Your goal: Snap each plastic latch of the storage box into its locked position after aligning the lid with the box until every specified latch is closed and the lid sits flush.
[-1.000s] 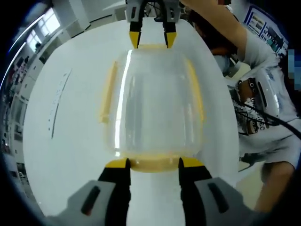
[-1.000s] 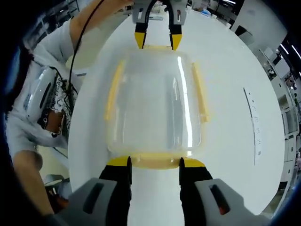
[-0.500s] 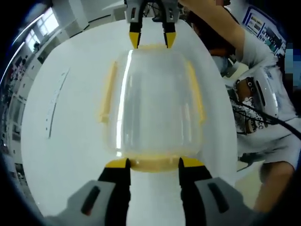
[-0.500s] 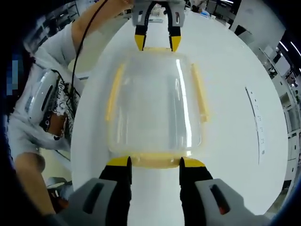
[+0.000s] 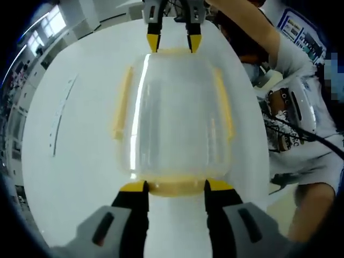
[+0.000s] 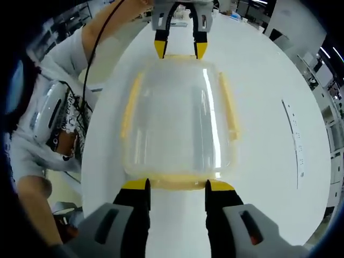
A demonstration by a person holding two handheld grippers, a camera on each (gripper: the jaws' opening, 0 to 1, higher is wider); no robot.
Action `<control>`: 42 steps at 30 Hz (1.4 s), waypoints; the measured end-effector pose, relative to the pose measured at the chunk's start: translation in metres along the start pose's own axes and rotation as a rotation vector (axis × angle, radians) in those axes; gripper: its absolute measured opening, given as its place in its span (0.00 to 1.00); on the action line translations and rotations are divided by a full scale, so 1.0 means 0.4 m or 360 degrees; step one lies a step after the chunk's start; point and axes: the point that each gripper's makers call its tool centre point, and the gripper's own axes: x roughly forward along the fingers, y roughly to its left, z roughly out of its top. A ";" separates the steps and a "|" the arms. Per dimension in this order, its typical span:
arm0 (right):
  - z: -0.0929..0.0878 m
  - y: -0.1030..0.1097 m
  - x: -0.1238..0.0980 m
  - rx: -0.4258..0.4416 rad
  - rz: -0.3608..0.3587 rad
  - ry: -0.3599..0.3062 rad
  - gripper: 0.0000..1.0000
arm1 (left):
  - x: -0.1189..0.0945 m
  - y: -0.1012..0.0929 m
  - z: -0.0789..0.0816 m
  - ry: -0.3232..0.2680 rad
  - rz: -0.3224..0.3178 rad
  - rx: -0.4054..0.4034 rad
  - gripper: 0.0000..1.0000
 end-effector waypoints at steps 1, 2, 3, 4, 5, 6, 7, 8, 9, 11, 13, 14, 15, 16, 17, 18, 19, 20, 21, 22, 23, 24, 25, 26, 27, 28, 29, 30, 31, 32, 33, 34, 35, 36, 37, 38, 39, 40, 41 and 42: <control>0.002 -0.001 0.001 0.0003 -0.0001 -0.0005 0.39 | 0.000 0.000 -0.001 0.0001 0.0000 -0.0001 0.41; 0.003 -0.002 0.001 0.0005 -0.0001 -0.0010 0.39 | 0.002 0.001 -0.002 0.0005 0.0001 -0.0003 0.41; 0.005 0.001 0.003 0.0005 -0.0005 -0.0013 0.39 | 0.003 0.001 -0.003 0.0018 0.0008 0.0000 0.41; 0.004 0.003 0.004 -0.0007 -0.0014 -0.0014 0.40 | 0.003 0.001 -0.003 0.0028 0.0014 0.0004 0.41; 0.003 0.006 0.007 -0.0030 -0.0026 -0.0013 0.40 | 0.002 0.002 -0.004 0.0036 0.0020 0.0001 0.41; 0.004 0.006 0.007 -0.0029 -0.0027 -0.0014 0.40 | 0.003 0.000 -0.006 0.0042 0.0025 -0.0009 0.41; 0.004 0.007 0.008 -0.0037 -0.0035 -0.0015 0.40 | 0.004 -0.001 -0.007 0.0046 0.0026 -0.0019 0.41; 0.003 0.008 0.007 -0.0043 -0.0038 -0.0019 0.40 | 0.003 0.001 -0.008 0.0047 0.0027 -0.0028 0.41; 0.003 0.009 0.008 -0.0045 -0.0040 -0.0026 0.40 | 0.002 0.001 -0.009 0.0043 0.0028 -0.0033 0.41; 0.001 0.011 0.008 -0.0050 -0.0043 -0.0039 0.40 | 0.001 0.002 -0.010 0.0034 0.0031 -0.0040 0.41; 0.000 0.014 0.009 -0.0065 -0.0057 -0.0060 0.40 | 0.001 0.001 -0.013 -0.0003 0.0036 -0.0056 0.41; -0.001 0.015 0.010 -0.0079 -0.0066 -0.0069 0.40 | 0.001 0.001 -0.013 -0.0026 0.0034 -0.0063 0.41; -0.002 0.015 0.011 -0.0083 -0.0069 -0.0076 0.40 | 0.001 0.001 -0.014 -0.0041 0.0033 -0.0072 0.41; -0.003 0.016 0.011 -0.0084 -0.0077 -0.0092 0.40 | 0.001 0.001 -0.016 -0.0066 0.0030 -0.0093 0.41; -0.002 0.016 0.011 -0.0088 -0.0081 -0.0100 0.40 | 0.001 0.001 -0.016 -0.0078 0.0029 -0.0103 0.41; -0.003 0.017 0.010 -0.0091 -0.0091 -0.0122 0.40 | 0.000 0.001 -0.018 -0.0087 0.0028 -0.0112 0.41; -0.003 0.017 0.010 -0.0093 -0.0096 -0.0135 0.40 | -0.001 0.001 -0.021 -0.0093 0.0029 -0.0122 0.41; -0.004 0.018 0.010 -0.0092 -0.0098 -0.0142 0.40 | -0.002 0.002 -0.023 -0.0095 0.0030 -0.0125 0.41; -0.004 0.018 0.010 -0.0090 -0.0100 -0.0146 0.40 | -0.002 0.002 -0.024 -0.0099 0.0032 -0.0132 0.41; -0.004 0.018 0.011 -0.0087 -0.0110 -0.0156 0.40 | -0.001 0.001 -0.022 -0.0138 0.0039 -0.0135 0.41; -0.004 0.019 0.012 -0.0084 -0.0121 -0.0166 0.40 | 0.000 -0.001 -0.021 -0.0176 0.0045 -0.0138 0.41; -0.005 0.019 0.013 -0.0096 -0.0141 -0.0182 0.40 | 0.000 -0.003 -0.018 -0.0254 0.0045 -0.0154 0.41; -0.006 0.020 0.014 -0.0096 -0.0149 -0.0191 0.40 | -0.001 -0.003 -0.019 -0.0291 0.0040 -0.0169 0.41; -0.008 0.020 0.014 -0.0096 -0.0157 -0.0202 0.40 | -0.002 -0.003 -0.021 -0.0336 0.0031 -0.0197 0.40; -0.013 0.021 0.015 -0.0097 -0.0162 -0.0215 0.40 | -0.004 -0.003 -0.031 -0.0372 0.0025 -0.0213 0.39; -0.021 0.023 0.015 -0.0089 -0.0158 -0.0218 0.38 | -0.002 -0.011 -0.043 -0.0375 -0.0001 -0.0226 0.36; -0.031 0.027 0.017 -0.0085 -0.0144 -0.0211 0.34 | -0.001 -0.013 -0.054 -0.0389 -0.0002 -0.0236 0.34; -0.038 0.031 0.018 -0.0089 -0.0135 -0.0205 0.30 | -0.001 -0.004 -0.068 -0.0394 0.0040 -0.0242 0.33; -0.049 0.033 0.020 -0.0092 -0.0137 -0.0200 0.29 | -0.002 0.006 -0.084 -0.0397 0.0083 -0.0254 0.33; -0.056 0.032 0.018 -0.0091 -0.0152 -0.0208 0.29 | -0.005 0.010 -0.099 -0.0420 0.0096 -0.0284 0.32; -0.062 0.027 0.011 -0.0080 -0.0159 -0.0219 0.29 | -0.010 0.014 -0.106 -0.0454 0.0113 -0.0313 0.32; -0.066 0.024 0.007 -0.0069 -0.0171 -0.0236 0.29 | -0.016 0.019 -0.108 -0.0493 0.0142 -0.0322 0.32; -0.067 0.022 0.006 -0.0067 -0.0184 -0.0251 0.29 | -0.026 0.025 -0.112 -0.0525 0.0175 -0.0326 0.32; -0.069 0.019 0.002 -0.0064 -0.0204 -0.0270 0.29 | -0.032 0.027 -0.113 -0.0547 0.0199 -0.0327 0.32; -0.071 0.015 -0.002 -0.0063 -0.0224 -0.0290 0.28 | -0.043 0.033 -0.112 -0.0584 0.0235 -0.0330 0.31; -0.072 0.012 -0.007 -0.0065 -0.0244 -0.0312 0.27 | -0.057 0.040 -0.109 -0.0621 0.0278 -0.0325 0.31; -0.072 0.010 -0.011 -0.0063 -0.0261 -0.0335 0.27 | -0.072 0.048 -0.105 -0.0660 0.0323 -0.0317 0.31; -0.072 0.010 -0.013 -0.0062 -0.0265 -0.0342 0.26 | -0.077 0.050 -0.103 -0.0671 0.0338 -0.0314 0.30; -0.073 0.007 -0.019 -0.0061 -0.0293 -0.0370 0.26 | -0.108 0.062 -0.089 -0.0739 0.0409 -0.0293 0.29; -0.074 0.006 -0.023 -0.0063 -0.0308 -0.0385 0.25 | -0.124 0.065 -0.078 -0.0778 0.0438 -0.0287 0.28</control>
